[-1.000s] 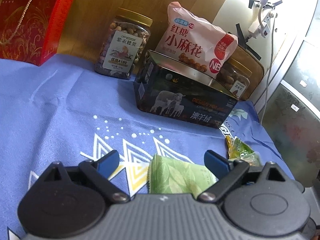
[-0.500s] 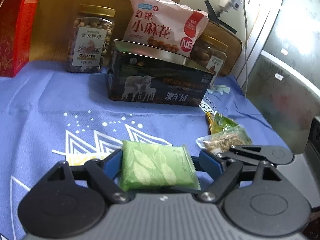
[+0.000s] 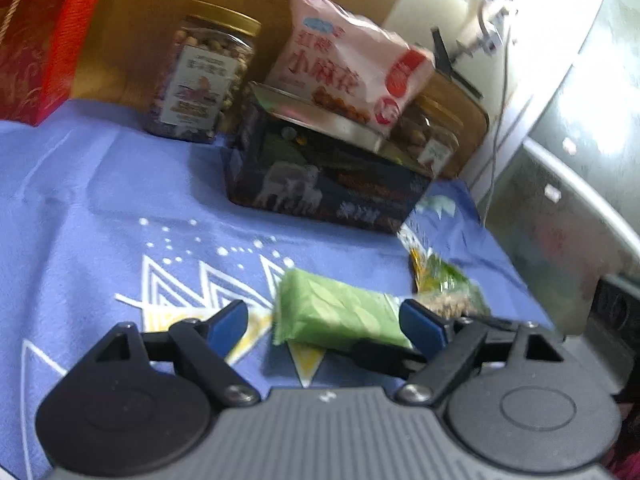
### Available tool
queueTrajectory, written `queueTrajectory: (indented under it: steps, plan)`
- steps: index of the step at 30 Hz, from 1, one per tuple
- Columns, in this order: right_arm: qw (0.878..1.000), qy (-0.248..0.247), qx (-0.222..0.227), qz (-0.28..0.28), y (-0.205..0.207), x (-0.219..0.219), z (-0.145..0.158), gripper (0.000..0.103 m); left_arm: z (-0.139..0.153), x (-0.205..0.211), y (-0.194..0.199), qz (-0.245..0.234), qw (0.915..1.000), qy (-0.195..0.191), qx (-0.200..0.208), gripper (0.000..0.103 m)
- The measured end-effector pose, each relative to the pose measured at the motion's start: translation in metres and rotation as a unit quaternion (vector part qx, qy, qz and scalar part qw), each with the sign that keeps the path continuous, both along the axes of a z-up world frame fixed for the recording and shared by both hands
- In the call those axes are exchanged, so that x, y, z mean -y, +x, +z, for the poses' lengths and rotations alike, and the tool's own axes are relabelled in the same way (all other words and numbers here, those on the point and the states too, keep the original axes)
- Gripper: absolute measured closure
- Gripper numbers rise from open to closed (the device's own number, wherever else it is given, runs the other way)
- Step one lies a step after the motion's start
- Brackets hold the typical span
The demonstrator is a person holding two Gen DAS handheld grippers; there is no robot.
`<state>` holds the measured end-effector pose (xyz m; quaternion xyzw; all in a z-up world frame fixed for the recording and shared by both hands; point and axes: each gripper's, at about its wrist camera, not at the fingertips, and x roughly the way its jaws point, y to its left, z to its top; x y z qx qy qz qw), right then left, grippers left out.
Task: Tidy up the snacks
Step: 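Grasp the pale green leaf-print pack with the left gripper, then lower the leaf-print pack into the tin box and release it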
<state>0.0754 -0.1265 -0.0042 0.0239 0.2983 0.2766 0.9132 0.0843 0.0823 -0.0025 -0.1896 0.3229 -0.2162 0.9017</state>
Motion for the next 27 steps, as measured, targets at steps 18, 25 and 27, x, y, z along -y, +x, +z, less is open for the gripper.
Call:
queueTrajectory:
  steps: [18, 25, 27]
  plan:
    - [0.999, 0.002, -0.006, 0.034, 0.0, 0.0, -0.001, 0.044, 0.004, -0.009, 0.019, 0.032, 0.9986, -0.002, -0.043, 0.019]
    - [0.999, -0.006, 0.004, 0.044, -0.003, -0.003, -0.002, 0.06, 0.002, 0.022, 0.012, -0.021, 0.9986, 0.038, -0.029, 0.041]
    - [0.999, -0.005, 0.016, 0.048, -0.006, -0.002, 0.0, 0.061, 0.003, 0.025, 0.008, -0.02, 0.9985, 0.041, -0.03, 0.041]
